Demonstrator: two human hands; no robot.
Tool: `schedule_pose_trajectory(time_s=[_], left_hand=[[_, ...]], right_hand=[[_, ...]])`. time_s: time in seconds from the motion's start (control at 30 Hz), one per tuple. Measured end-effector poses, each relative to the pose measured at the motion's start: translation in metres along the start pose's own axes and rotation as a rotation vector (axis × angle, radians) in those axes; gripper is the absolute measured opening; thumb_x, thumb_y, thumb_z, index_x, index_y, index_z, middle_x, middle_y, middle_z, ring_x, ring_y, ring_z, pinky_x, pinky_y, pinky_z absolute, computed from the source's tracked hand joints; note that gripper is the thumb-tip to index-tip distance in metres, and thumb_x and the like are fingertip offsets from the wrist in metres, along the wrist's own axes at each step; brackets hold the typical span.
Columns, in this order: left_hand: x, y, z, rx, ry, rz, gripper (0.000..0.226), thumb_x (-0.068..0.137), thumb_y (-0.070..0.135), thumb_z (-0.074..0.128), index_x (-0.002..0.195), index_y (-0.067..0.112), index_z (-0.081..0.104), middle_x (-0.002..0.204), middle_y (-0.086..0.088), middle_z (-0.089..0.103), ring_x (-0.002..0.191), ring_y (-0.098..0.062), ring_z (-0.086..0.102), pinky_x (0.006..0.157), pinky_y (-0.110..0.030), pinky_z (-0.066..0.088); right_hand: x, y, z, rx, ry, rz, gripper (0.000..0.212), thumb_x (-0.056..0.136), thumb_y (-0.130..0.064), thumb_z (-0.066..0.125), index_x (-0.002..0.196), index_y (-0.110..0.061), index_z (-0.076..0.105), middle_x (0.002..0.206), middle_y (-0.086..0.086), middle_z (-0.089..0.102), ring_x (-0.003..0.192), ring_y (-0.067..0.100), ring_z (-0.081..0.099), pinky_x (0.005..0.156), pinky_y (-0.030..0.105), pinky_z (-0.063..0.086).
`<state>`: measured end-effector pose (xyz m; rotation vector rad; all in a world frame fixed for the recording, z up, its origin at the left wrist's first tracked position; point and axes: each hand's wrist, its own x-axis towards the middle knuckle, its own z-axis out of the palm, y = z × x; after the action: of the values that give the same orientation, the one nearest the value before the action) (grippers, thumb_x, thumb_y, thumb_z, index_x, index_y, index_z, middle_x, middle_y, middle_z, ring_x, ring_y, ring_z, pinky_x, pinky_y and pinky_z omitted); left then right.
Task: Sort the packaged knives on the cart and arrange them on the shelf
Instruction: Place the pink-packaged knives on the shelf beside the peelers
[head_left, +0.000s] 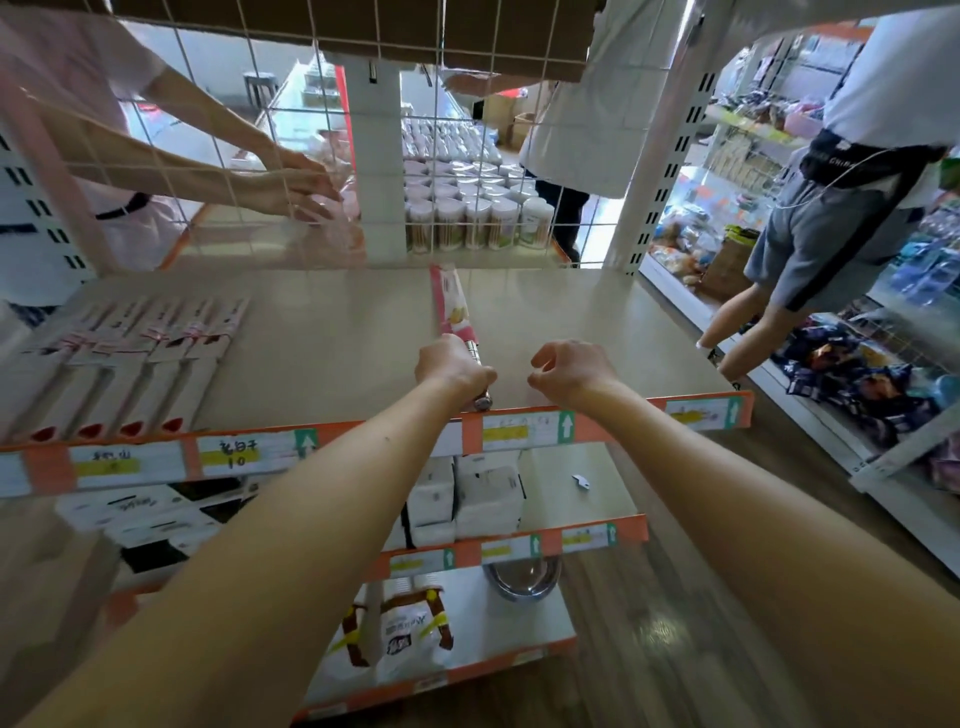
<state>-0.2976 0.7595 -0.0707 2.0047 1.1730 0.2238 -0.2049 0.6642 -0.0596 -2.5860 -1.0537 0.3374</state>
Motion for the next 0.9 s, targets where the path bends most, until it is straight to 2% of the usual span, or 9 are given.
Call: schedule_pose_trajectory(time_s=[0.13, 0.23, 0.33, 0.47, 0.6, 0.67, 0.8, 0.9], left_hand=[[0.000, -0.002, -0.001, 0.028, 0.010, 0.000, 0.044, 0.080, 0.031, 0.070, 0.111, 0.002, 0.059, 0.113, -0.015, 0.063, 0.104, -0.027, 0.061, 0.078, -0.029, 0.047], [0.002, -0.006, -0.001, -0.036, -0.045, -0.016, 0.047, 0.079, 0.041, 0.069, 0.105, 0.002, 0.062, 0.105, -0.014, 0.066, 0.097, -0.026, 0.063, 0.077, -0.030, 0.048], [-0.002, -0.008, -0.008, -0.053, -0.052, 0.014, 0.051, 0.084, 0.048, 0.061, 0.107, 0.003, 0.062, 0.107, -0.015, 0.066, 0.099, -0.029, 0.063, 0.079, -0.032, 0.049], [-0.013, -0.018, -0.039, 0.036, 0.055, 0.067, 0.045, 0.089, 0.041, 0.055, 0.119, 0.008, 0.053, 0.121, -0.013, 0.059, 0.110, -0.030, 0.058, 0.094, -0.036, 0.049], [-0.028, -0.046, -0.078, 0.131, 0.143, 0.120, 0.044, 0.090, 0.036, 0.054, 0.126, 0.011, 0.050, 0.129, -0.009, 0.056, 0.116, -0.026, 0.054, 0.095, -0.033, 0.044], [-0.038, -0.063, -0.097, 0.165, 0.161, 0.116, 0.043, 0.090, 0.036, 0.055, 0.126, 0.013, 0.051, 0.129, -0.009, 0.057, 0.116, -0.026, 0.055, 0.094, -0.033, 0.045], [-0.064, -0.106, -0.133, 0.150, 0.157, 0.130, 0.038, 0.090, 0.033, 0.055, 0.121, 0.012, 0.054, 0.123, -0.010, 0.060, 0.110, -0.027, 0.057, 0.094, -0.037, 0.048], [-0.088, -0.146, -0.160, 0.123, 0.140, 0.170, 0.033, 0.089, 0.027, 0.057, 0.117, 0.009, 0.057, 0.118, -0.011, 0.063, 0.109, -0.027, 0.058, 0.094, -0.035, 0.048]], right_hand=[[-0.002, -0.003, 0.001, -0.018, -0.012, -0.004, 0.032, 0.091, -0.025, 0.056, 0.121, -0.014, 0.060, 0.127, 0.007, 0.058, 0.114, 0.021, 0.054, 0.090, 0.027, 0.042], [-0.004, -0.004, 0.002, -0.022, -0.020, -0.001, 0.033, 0.092, -0.024, 0.055, 0.123, -0.013, 0.059, 0.127, 0.008, 0.058, 0.114, 0.021, 0.054, 0.085, 0.023, 0.039], [-0.007, -0.011, 0.000, -0.034, -0.006, 0.000, 0.034, 0.092, -0.026, 0.054, 0.124, -0.014, 0.059, 0.128, 0.007, 0.058, 0.116, 0.021, 0.054, 0.090, 0.025, 0.041], [-0.016, -0.028, -0.003, -0.021, 0.033, -0.014, 0.033, 0.093, -0.026, 0.052, 0.123, -0.015, 0.060, 0.126, 0.006, 0.060, 0.114, 0.022, 0.055, 0.090, 0.028, 0.043], [-0.036, -0.058, -0.003, 0.043, 0.074, -0.040, 0.030, 0.092, -0.026, 0.052, 0.120, -0.018, 0.062, 0.120, 0.006, 0.063, 0.104, 0.021, 0.059, 0.087, 0.028, 0.047], [-0.049, -0.078, 0.001, 0.075, 0.077, -0.063, 0.029, 0.092, -0.026, 0.051, 0.116, -0.017, 0.065, 0.118, 0.007, 0.064, 0.098, 0.022, 0.061, 0.085, 0.028, 0.049], [-0.082, -0.125, 0.023, 0.080, 0.074, -0.116, 0.029, 0.090, -0.019, 0.053, 0.116, -0.016, 0.065, 0.127, 0.008, 0.057, 0.112, 0.025, 0.056, 0.092, 0.031, 0.048], [-0.116, -0.158, 0.049, 0.136, 0.066, -0.094, 0.028, 0.088, -0.020, 0.054, 0.113, -0.016, 0.067, 0.122, 0.007, 0.062, 0.107, 0.022, 0.060, 0.092, 0.033, 0.051]])
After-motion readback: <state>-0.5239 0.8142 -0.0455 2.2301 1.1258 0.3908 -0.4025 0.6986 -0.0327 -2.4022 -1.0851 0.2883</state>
